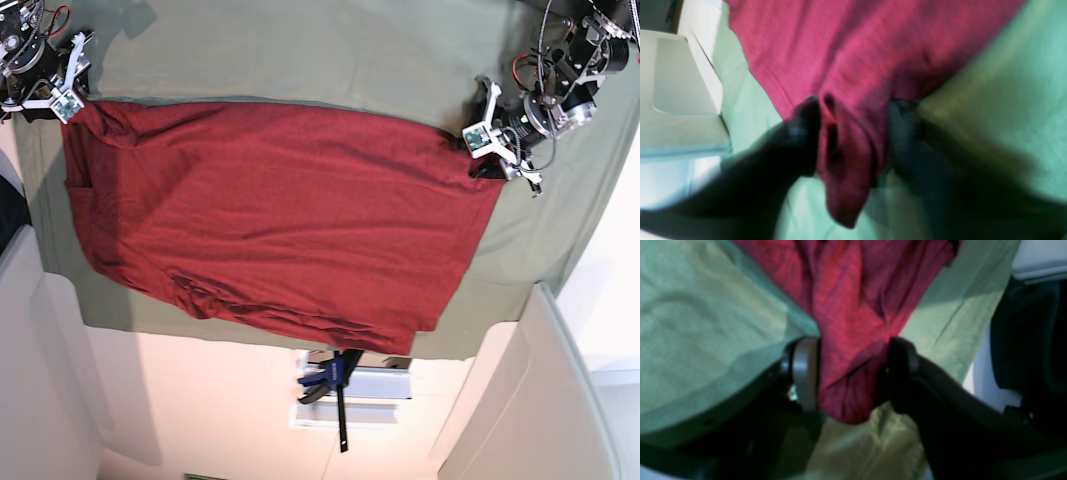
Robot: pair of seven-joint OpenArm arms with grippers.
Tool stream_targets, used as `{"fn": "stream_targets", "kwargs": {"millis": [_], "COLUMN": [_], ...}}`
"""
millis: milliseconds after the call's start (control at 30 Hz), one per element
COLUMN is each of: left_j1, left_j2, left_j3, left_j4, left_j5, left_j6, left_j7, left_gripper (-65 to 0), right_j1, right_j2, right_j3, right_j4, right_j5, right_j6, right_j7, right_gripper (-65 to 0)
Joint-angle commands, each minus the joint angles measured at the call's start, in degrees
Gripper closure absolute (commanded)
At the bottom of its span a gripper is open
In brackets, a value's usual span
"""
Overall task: Fold the T-shirt properly
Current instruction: 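Drag the shirt edge with both grippers toward the robot, then lift the shirt with both grippers and pull it further toward the robot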
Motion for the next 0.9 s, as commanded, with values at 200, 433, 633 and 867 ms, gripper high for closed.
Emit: {"fn": "stream_targets", "kwargs": {"millis": [200,433,633,867], "left_j1": [-1.1,-1.0,-0.5,1.4], "left_j2": [-1.1,-3.2,-8.6,-13.9], "left_j3": [-0.4,-2.3,-2.5,-2.5], "left_j4": [-0.3,5.5,13.7,20.1], "left_j5": [-0.1,-4.0,-7.7,-9.4], "left_j6": [-1.5,-2.7,-5.7,-6.4], "left_j7": [1.6,7.2,10.5,14.0], "left_gripper": [0.0,0.0,0.0,0.0], "right_j1": [0.6,-0.1,-4.5,-7.4], "right_j2": [1.1,2.7,6.4,8.3], "right_j3": [0.5,0.5,0.5,0.7], "right_j4": [-0.7,1.8,9.5,15.1], "right_j5": [-0.7,-0.5,-0.1,0.6], "right_j6": [0.0,-4.6,-5.3,-5.6], "right_j7": [-0.9,-1.8,-5.4,-8.9], "right_gripper": [0.0,0.0,0.0,0.0]}}
